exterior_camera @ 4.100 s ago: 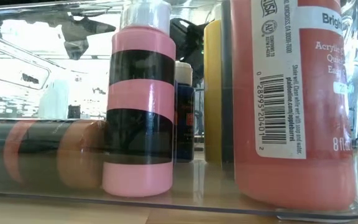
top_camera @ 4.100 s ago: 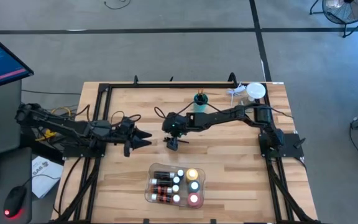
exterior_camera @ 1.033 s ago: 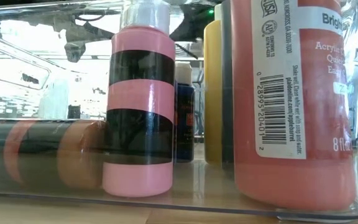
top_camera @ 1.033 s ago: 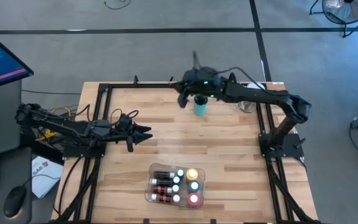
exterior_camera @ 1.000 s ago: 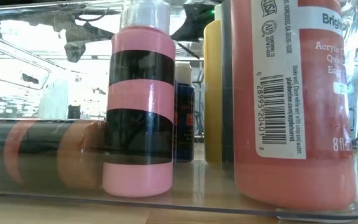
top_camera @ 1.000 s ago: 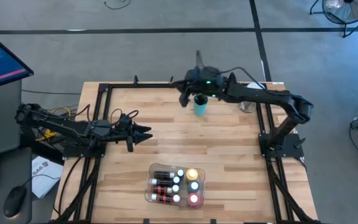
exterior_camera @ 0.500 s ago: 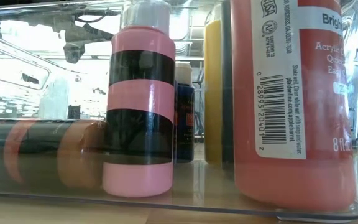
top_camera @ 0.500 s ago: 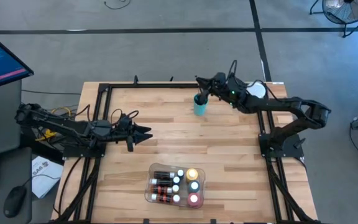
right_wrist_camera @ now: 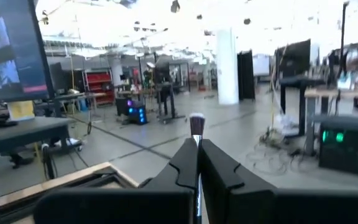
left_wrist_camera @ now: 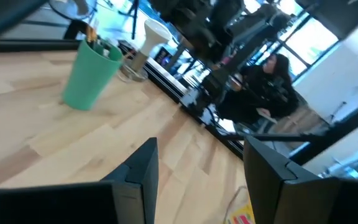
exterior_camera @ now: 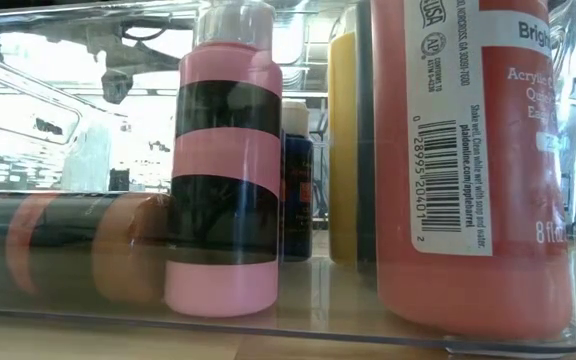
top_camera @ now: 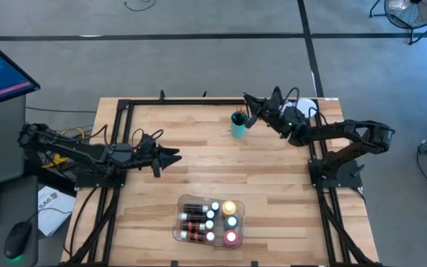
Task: Pick & Place Paint Supplies
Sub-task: Put the silver paint brush into the green cup
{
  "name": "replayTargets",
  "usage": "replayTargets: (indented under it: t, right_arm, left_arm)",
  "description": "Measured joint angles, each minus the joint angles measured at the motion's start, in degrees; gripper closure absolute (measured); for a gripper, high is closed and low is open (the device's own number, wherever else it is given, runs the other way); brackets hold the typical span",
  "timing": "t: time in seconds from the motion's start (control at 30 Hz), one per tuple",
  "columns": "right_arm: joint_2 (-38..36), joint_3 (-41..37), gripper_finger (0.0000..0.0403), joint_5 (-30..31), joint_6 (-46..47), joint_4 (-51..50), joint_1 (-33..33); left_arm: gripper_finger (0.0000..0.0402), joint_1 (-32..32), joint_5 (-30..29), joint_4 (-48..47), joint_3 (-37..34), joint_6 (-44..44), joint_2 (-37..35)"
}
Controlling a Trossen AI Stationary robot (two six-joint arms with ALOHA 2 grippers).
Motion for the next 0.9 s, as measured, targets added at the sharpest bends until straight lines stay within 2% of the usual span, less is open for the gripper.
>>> replayTargets:
  t: [0.2,0.4,0.67,0.9]
  right_arm:
    - [2.9,-3.2,0.0403,-3.0,-3.1,12.7,-0.3]
    - [11.0,-4.0,0.0403,-3.3,-5.7,24.7,-1.3]
    - [19.6,-0.5,0.0403,-7.7,-7.0,24.8,-2.2]
    - [21.1,-0.3,0.0403,-7.3,-7.4,24.7,-2.1]
  left_arm:
    - [0.0261,0.0,-4.4,-0.1,0.0,0.5,1.6]
    - [0.0261,0.0,-4.8,0.4,0.0,0.2,5.6]
    - [0.0261,0.0,-4.8,2.1,0.0,0.0,10.2]
    - [0.0261,0.0,-4.7,2.2,0.0,-0.2,11.4]
